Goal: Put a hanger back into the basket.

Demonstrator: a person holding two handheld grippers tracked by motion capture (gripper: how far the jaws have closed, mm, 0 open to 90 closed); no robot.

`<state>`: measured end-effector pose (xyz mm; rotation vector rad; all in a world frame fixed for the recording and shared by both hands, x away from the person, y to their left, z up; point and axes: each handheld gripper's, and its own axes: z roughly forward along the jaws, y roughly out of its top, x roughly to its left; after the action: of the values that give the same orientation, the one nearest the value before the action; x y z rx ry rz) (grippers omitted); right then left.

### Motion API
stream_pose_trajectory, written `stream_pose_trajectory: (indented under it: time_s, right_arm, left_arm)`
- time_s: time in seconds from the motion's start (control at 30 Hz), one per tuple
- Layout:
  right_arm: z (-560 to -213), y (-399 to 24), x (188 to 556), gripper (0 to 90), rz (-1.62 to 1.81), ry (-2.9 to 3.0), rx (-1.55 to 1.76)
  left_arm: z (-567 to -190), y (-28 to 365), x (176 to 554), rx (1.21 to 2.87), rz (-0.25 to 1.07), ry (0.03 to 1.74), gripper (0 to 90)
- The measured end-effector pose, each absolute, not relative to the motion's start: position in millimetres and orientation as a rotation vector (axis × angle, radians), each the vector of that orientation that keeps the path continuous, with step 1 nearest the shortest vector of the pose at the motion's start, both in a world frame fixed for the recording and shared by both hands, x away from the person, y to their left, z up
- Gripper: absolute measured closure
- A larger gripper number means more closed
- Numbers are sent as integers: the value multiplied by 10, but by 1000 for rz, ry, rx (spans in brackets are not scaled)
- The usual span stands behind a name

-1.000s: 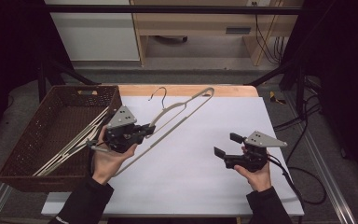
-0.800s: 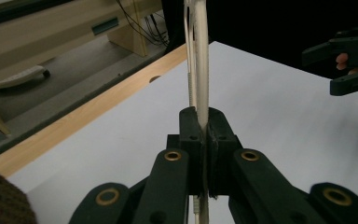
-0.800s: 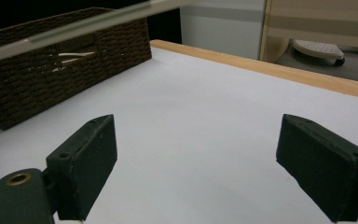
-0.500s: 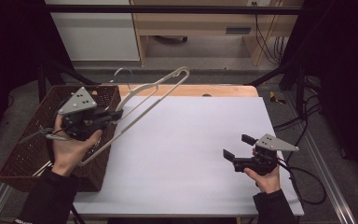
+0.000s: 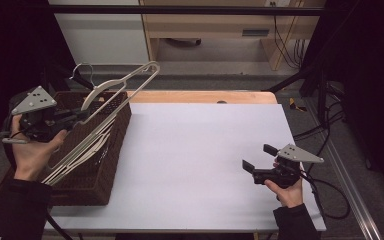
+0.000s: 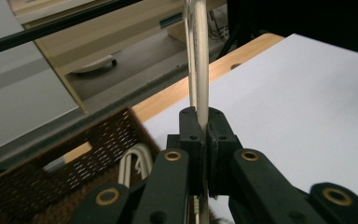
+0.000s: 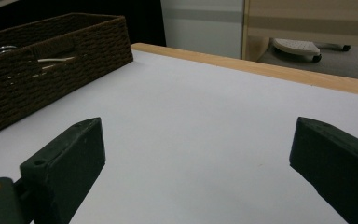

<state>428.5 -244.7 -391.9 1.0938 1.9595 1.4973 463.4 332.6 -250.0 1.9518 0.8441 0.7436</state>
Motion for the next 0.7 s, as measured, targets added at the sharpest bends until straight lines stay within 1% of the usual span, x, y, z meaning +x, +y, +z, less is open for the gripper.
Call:
stream_pose_trajectory:
  time_s: [0.2, 0.23, 0.27, 0.3, 0.37, 0.47, 0.6, 0.7]
  right_arm:
    - [-3918, -2440, 4271, 37, 1506, 1954, 1094]
    - [-3919, -2432, 4269, 37, 1508, 1958, 1098]
    - [-3923, -2428, 4272, 37, 1504, 1959, 1096]
    - [-3925, -2423, 4274, 37, 1505, 1961, 1098]
    - [-3927, -2427, 4274, 36, 1497, 1969, 1093]
    - [-3930, -2422, 4277, 36, 1495, 1969, 1096]
    - [-3929, -2424, 4274, 36, 1492, 1970, 1097]
    - [-3929, -2424, 4274, 36, 1492, 1967, 1100]
  left_arm:
    - [-2642, 3559, 4642, 1975, 764, 880, 869]
    - [-2688, 3646, 4635, 1987, 774, 887, 869]
    - [-2688, 3646, 4635, 1987, 774, 887, 869]
    - [-2725, 3727, 4630, 1998, 802, 890, 869]
    - [-2743, 3764, 4626, 2003, 808, 895, 869]
    - [-2820, 3905, 4610, 2012, 815, 938, 869]
    - [-2897, 3984, 4609, 2026, 831, 958, 869]
    - [-2985, 4037, 4612, 2068, 844, 969, 869]
